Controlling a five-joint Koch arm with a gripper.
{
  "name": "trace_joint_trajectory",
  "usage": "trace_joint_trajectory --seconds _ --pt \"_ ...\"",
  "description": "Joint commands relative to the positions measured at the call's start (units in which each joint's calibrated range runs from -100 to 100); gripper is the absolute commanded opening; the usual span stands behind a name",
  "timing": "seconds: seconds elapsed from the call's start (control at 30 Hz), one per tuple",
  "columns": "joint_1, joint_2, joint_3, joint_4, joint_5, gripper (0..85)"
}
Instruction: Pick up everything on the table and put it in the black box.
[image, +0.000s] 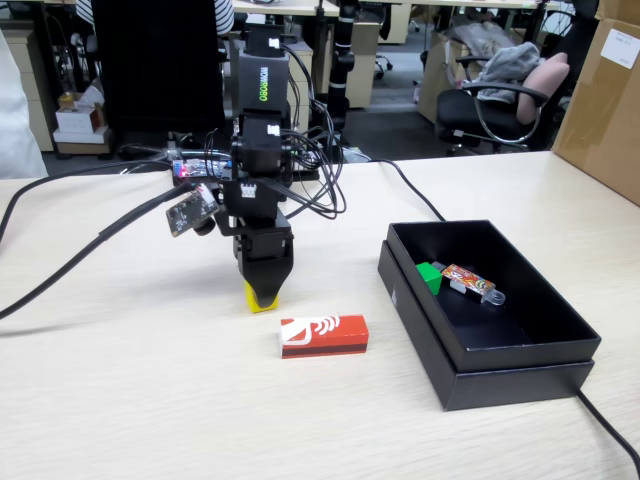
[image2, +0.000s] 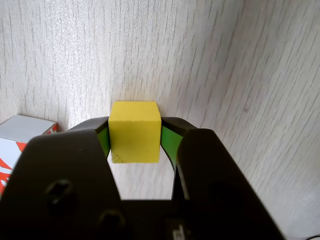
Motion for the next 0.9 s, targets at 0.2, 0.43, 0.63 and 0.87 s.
trace_joint_trajectory --seconds 0.2,0.43,0.63,0.87 --pt "1.12 -9.65 2.97 -1.34 0.68 3.3" --pt "7.42 -25.71 4.79 -7.13 4.4 3.3" --pt "16.9 -33.51 5.88 -7.13 10.21 3.3" --pt "21.59 -29.15 17.39 -7.04 14.95 3.3"
